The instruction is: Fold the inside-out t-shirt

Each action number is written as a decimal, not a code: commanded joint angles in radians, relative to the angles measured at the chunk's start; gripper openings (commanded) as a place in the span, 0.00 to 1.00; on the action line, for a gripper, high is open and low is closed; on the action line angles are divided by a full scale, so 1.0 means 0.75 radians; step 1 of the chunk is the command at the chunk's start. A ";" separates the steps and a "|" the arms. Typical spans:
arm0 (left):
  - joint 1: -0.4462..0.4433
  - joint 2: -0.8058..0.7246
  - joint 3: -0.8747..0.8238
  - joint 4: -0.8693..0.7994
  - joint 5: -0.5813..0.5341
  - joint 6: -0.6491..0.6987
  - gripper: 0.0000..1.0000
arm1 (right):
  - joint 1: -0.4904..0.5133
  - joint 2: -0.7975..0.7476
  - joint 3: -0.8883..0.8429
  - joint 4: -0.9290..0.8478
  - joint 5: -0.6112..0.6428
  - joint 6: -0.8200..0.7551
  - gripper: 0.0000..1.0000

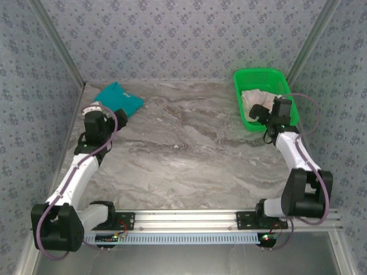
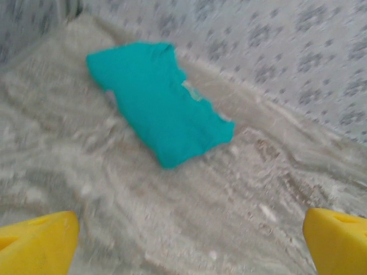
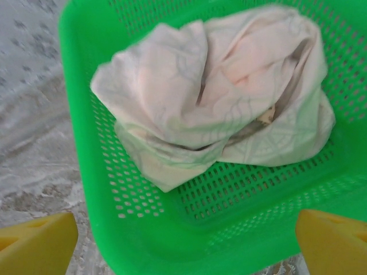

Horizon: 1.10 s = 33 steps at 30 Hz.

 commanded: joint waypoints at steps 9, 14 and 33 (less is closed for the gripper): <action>-0.018 -0.110 0.070 -0.422 0.232 -0.060 1.00 | -0.009 0.705 0.719 -0.304 -0.104 -0.153 0.87; -0.028 -0.171 0.040 -0.448 0.269 -0.080 1.00 | -0.016 0.867 0.856 -0.332 -0.176 -0.163 0.42; -0.069 -0.170 0.061 -0.418 0.432 -0.104 1.00 | 0.386 0.033 1.072 -0.438 -0.235 -0.318 0.00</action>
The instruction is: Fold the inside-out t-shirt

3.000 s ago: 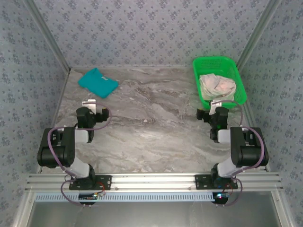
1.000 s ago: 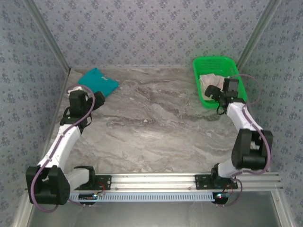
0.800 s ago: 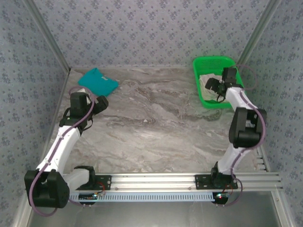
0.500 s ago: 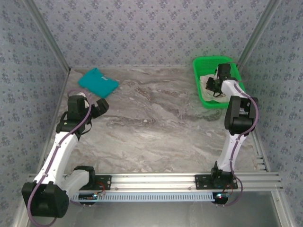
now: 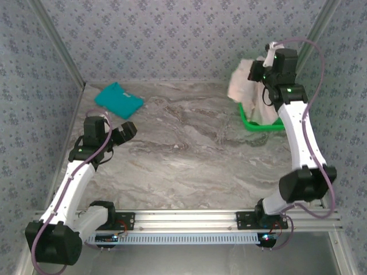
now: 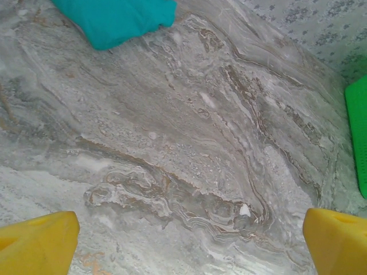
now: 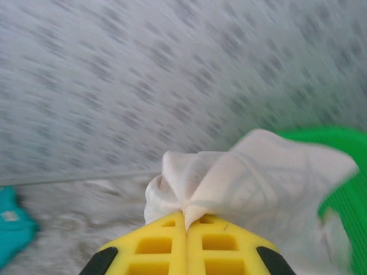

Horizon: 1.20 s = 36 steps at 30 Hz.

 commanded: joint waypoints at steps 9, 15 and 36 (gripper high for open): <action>-0.009 0.034 -0.042 0.101 0.051 -0.035 1.00 | 0.534 -0.083 -0.179 -0.052 -0.186 -0.132 0.25; -0.010 0.068 -0.046 0.092 0.128 0.001 1.00 | 0.551 0.084 -0.513 -0.105 -0.101 0.103 0.46; -0.220 0.591 -0.094 0.036 0.180 0.058 0.19 | 0.766 0.465 -0.520 -0.060 -0.356 0.109 0.00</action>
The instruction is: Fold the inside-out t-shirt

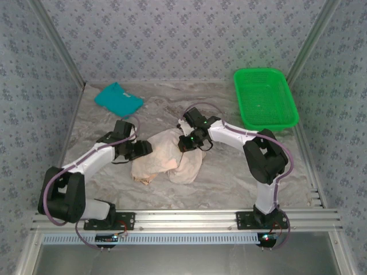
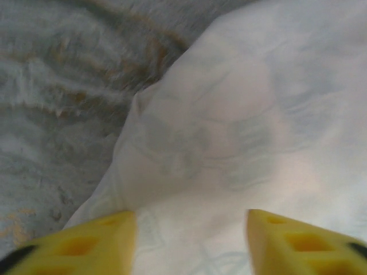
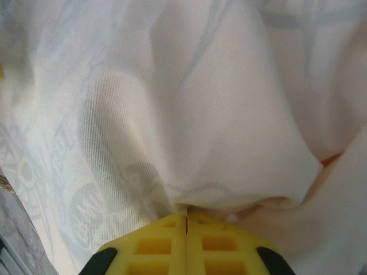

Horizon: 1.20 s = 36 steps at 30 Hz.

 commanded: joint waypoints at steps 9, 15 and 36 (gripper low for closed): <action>0.006 -0.144 0.404 -0.265 0.238 0.088 0.00 | -0.262 -0.436 0.070 -0.055 0.222 -0.043 0.00; 0.006 -0.302 0.641 -0.316 0.298 0.036 0.00 | -0.386 -0.532 0.258 -0.163 0.343 -0.118 0.00; -0.214 -0.091 0.126 0.124 0.130 0.000 0.59 | -0.393 -0.522 -0.295 -0.288 0.708 0.179 0.67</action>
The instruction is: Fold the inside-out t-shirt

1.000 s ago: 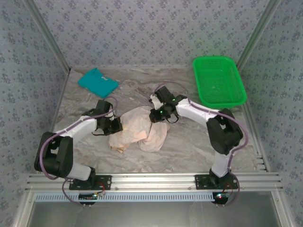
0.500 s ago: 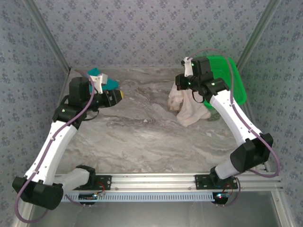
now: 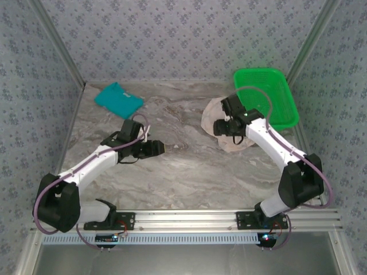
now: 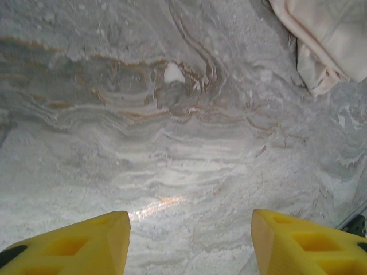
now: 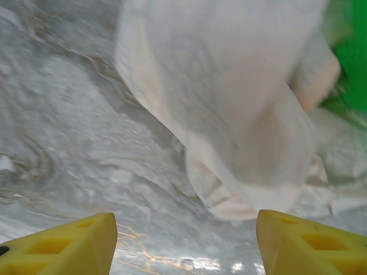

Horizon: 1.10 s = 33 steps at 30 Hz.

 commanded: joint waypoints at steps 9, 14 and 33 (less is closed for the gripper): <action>-0.004 0.091 0.117 0.097 -0.037 0.033 0.62 | -0.043 0.082 -0.194 0.439 -0.145 -0.250 0.14; 0.120 0.028 0.135 0.035 -0.002 0.028 0.64 | 0.300 0.098 -0.055 0.387 -0.302 -0.538 0.00; 0.226 -0.089 0.048 -0.052 -0.058 0.070 0.71 | -0.334 0.007 -0.156 0.465 -0.265 -0.167 0.76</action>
